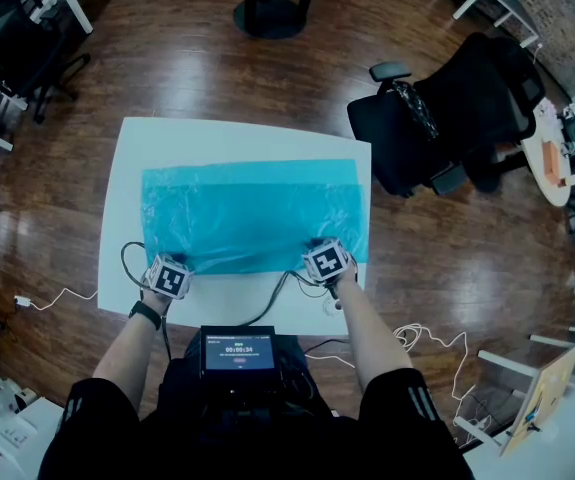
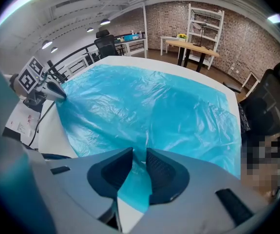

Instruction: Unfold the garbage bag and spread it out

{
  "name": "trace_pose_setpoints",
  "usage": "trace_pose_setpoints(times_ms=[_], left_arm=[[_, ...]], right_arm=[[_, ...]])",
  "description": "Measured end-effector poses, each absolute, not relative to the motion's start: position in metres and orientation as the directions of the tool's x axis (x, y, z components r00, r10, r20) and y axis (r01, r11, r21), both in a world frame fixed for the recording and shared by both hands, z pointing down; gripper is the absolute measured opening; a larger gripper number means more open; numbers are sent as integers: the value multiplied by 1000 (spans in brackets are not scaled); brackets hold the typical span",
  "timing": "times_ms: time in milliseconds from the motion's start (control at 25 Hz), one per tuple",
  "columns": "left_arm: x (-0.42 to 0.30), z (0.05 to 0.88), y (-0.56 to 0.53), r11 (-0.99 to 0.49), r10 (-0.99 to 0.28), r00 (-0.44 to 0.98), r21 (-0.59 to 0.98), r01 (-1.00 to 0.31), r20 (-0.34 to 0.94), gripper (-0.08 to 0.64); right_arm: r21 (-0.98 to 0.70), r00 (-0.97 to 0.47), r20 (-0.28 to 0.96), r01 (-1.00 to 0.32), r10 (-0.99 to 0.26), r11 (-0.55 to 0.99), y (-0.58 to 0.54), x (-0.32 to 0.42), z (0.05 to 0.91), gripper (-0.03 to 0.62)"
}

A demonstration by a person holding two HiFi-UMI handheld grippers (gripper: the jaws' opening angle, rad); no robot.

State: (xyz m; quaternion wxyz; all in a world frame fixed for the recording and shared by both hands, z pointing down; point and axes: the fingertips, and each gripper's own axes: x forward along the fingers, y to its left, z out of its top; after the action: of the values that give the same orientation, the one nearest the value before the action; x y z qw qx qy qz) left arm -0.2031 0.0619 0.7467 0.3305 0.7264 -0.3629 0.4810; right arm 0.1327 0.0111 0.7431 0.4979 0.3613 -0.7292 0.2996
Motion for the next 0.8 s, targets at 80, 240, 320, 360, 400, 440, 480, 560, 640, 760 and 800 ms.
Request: trace_pose_setpoints(times_ms=[80,240,320,360,400,440,480,560,640,760,800], left_arm=[[-211,739,56,-515,-224,231,86,-853,947,52],[-209,744,49,-512,-221,239,96,-853,946,52],[-205,748,44,-515,-222,258,112,-850,940,52],[-205,748,40,-515,-229,259,110,-850,938,52],[-206,749,36,-512,-233,257,106,-852,938,52],[-207,749,32,-508,-235,253,103,-855,938,52],[-209,750,28,-504,-238,250,100,-858,939,52],[-211,749,17,-501,-249,242,89,-861,938,52],[-215,745,4,-500,-259,220,64,-864,940,52],[-216,747,-11,-494,-261,214,61,-867,941,52],[-217,746,-16,-492,-264,209,55,-869,942,52]], right_arm=[[-74,-241,943,-824,-229,562,11,133,743,121],[-77,-251,937,-829,-245,554,7,130,742,121],[-77,-253,935,-830,-250,552,5,129,742,121],[-77,-254,934,-829,-250,553,3,129,742,121],[-77,-255,934,-829,-250,554,2,128,742,121],[-76,-255,934,-828,-251,555,0,128,742,121],[-74,-253,934,-828,-253,556,-2,128,741,121],[-69,-250,934,-826,-255,559,-8,127,741,121],[-63,-249,933,-823,-259,565,-16,125,741,121],[-62,-256,929,-818,-266,571,-27,121,740,121],[-63,-257,929,-818,-265,572,-30,120,740,121]])
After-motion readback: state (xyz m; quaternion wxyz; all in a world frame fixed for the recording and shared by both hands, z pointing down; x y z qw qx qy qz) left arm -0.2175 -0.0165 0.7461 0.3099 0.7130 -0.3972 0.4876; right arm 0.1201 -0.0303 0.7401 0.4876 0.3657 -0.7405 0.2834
